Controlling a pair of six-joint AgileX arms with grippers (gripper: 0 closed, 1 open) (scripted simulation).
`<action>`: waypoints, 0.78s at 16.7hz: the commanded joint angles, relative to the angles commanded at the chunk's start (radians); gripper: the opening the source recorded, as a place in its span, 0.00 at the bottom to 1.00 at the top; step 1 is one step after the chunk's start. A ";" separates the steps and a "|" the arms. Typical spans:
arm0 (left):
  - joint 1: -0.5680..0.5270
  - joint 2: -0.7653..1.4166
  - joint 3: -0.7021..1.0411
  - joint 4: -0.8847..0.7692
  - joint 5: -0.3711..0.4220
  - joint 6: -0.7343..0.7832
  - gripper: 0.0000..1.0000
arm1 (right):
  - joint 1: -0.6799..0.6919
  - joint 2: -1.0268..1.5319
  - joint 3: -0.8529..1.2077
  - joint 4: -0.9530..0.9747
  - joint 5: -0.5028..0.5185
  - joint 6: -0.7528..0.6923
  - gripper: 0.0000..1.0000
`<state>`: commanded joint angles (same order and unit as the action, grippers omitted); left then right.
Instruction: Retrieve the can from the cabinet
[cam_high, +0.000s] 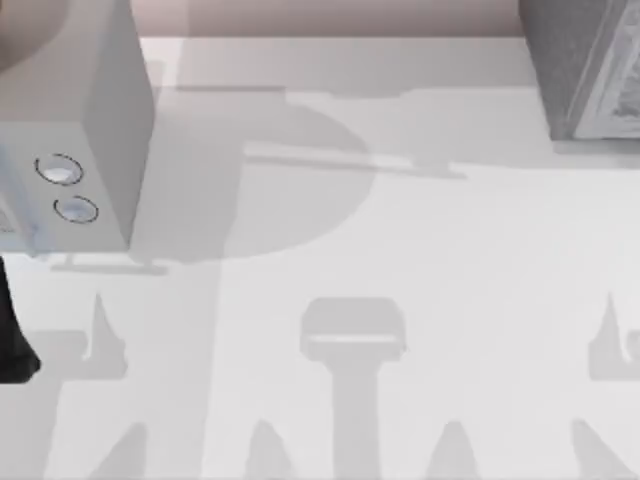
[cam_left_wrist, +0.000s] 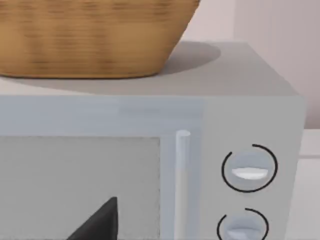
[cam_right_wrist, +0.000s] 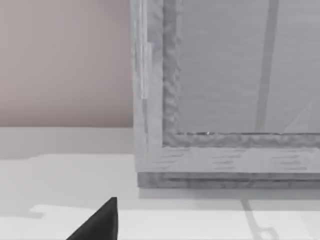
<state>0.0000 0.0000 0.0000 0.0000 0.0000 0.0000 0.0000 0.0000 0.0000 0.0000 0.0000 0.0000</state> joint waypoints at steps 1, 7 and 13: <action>0.000 0.000 0.000 0.000 0.000 0.000 1.00 | 0.000 0.000 0.000 0.000 0.000 0.000 1.00; 0.000 0.000 0.000 0.000 0.000 0.000 1.00 | 0.023 0.145 0.160 -0.046 0.020 0.005 1.00; 0.000 0.000 0.000 0.000 0.000 0.000 1.00 | 0.075 0.524 0.653 -0.164 0.077 0.010 1.00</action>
<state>0.0000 0.0000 0.0000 0.0000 0.0000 0.0000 0.0748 0.5243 0.6526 -0.1643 0.0767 0.0095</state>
